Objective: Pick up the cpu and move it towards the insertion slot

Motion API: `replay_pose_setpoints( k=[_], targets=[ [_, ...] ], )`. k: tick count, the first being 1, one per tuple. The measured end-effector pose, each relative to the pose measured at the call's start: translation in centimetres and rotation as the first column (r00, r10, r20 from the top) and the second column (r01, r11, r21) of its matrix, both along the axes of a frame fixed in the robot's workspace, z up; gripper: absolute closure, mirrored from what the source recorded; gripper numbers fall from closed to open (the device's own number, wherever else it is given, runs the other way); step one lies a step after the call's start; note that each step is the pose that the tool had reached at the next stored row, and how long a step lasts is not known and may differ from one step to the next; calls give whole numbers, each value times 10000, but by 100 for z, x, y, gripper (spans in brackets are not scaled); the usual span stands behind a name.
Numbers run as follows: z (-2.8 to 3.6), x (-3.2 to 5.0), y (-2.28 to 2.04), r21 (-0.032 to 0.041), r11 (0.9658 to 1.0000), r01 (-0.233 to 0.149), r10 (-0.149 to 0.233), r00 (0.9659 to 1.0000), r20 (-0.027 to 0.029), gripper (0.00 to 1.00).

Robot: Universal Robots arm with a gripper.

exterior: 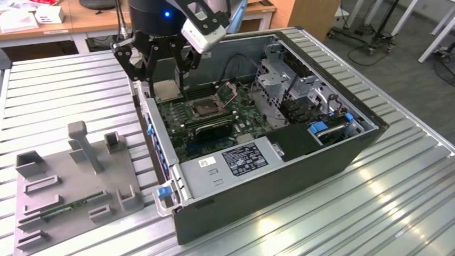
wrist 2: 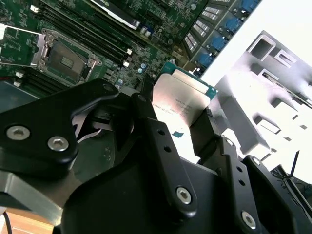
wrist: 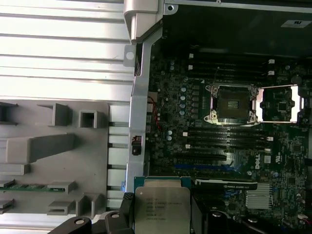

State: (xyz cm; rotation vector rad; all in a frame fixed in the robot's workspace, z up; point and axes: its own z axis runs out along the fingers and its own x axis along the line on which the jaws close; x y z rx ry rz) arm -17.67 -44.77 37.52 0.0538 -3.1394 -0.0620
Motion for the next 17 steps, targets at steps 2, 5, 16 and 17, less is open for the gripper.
replay_pose_setpoints(
  k=[2, 5, 16, 17],
  targets=[
    [0, 37, 0, 0, 10000, 0, 0, 10000, 0, 45],
    [0, 100, 0, 0, 10000, 0, 0, 10000, 0, 45],
    [0, 384, 0, 0, 10000, 0, 0, 10000, -1, 45],
    [0, 413, 0, 0, 10000, 0, 0, 10000, 0, 45]
  ],
)
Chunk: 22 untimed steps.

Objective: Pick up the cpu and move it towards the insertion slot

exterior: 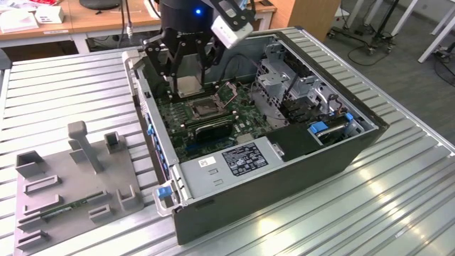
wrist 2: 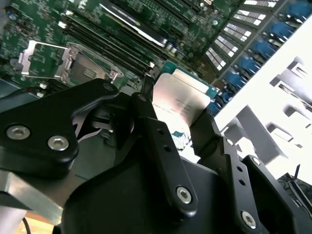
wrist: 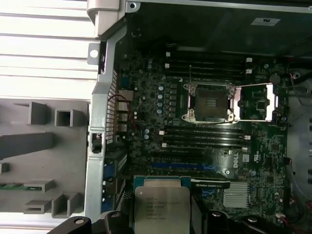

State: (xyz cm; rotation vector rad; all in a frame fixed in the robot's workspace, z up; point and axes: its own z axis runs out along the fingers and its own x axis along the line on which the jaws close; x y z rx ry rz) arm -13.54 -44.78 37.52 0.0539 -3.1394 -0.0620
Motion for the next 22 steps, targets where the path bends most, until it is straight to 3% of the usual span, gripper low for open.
replay_pose_setpoints(
  k=[22],
  targets=[
    [0, 581, 0, 0, 10000, 0, 0, 10000, 0, 45]
  ],
)
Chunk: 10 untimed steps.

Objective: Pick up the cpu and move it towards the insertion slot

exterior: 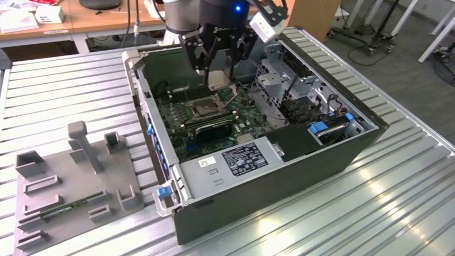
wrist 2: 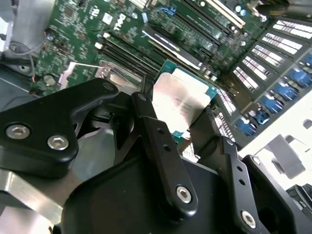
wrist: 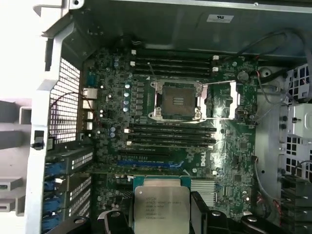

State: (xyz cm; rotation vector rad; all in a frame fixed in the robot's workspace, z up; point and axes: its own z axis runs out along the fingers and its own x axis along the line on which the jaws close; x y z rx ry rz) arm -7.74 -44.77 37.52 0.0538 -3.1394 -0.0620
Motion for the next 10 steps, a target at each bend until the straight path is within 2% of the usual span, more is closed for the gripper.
replay_pose_setpoints(
  k=[5, 10],
  targets=[
    [0, 126, 0, -1, 10000, 0, 0, 10000, 0, 45],
    [0, 166, 0, 0, 10000, 0, 0, 10000, 0, 45]
  ],
)
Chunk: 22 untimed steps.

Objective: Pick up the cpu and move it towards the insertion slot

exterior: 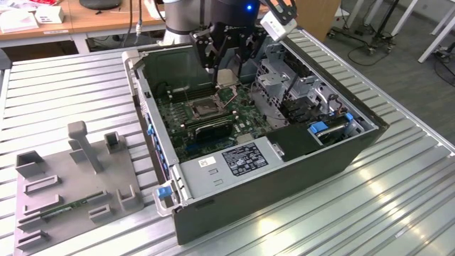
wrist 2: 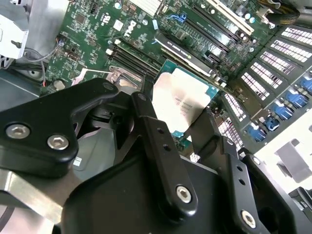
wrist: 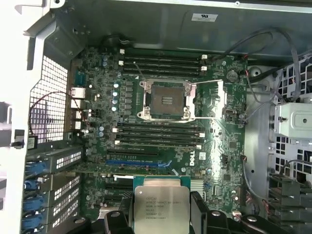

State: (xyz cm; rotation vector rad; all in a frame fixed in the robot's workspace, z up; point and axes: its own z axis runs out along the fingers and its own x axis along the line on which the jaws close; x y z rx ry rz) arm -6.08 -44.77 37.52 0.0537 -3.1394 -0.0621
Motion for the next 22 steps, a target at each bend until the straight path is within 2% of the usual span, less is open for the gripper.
replay_pose_setpoints(
  k=[11, 22],
  targets=[
    [-11, 3, 1, -1, 10000, 0, 0, 10000, 0, 45],
    [-111, 2, 0, 0, 10000, -1, 1, 10000, 8, 45]
  ],
)
